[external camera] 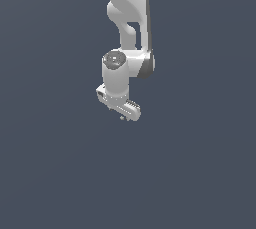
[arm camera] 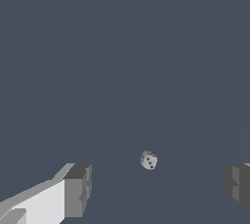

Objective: Pick up the object and move it to a goal position.

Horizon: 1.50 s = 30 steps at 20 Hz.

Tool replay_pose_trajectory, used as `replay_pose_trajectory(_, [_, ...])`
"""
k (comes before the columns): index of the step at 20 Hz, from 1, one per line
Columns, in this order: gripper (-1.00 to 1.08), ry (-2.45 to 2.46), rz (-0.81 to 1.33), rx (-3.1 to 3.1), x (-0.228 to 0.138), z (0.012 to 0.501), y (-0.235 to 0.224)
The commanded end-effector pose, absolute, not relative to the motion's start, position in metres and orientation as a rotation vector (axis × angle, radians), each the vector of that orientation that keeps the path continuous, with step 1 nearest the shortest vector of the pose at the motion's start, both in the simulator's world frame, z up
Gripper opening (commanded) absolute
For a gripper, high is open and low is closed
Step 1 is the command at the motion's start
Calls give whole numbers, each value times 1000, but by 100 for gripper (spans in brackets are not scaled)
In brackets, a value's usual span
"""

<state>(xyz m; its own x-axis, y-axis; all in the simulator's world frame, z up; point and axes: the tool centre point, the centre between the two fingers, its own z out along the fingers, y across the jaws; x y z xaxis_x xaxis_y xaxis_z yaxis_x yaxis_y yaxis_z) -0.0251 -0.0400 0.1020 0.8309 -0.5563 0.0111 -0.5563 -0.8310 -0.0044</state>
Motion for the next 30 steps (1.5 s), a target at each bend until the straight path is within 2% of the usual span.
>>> replay_pose_trajectory(1, [100,1022,-14,-2968,-31,92,-38])
replay_pose_trajectory(14, [100,1371,-1,-2826,-53,62,-32])
replay_pose_trajectory(24, [100,1402,0,-2812,-56,56,-31])
replay_pose_trajectory(30, [100,1406,0,-2809,-57,33,-32])
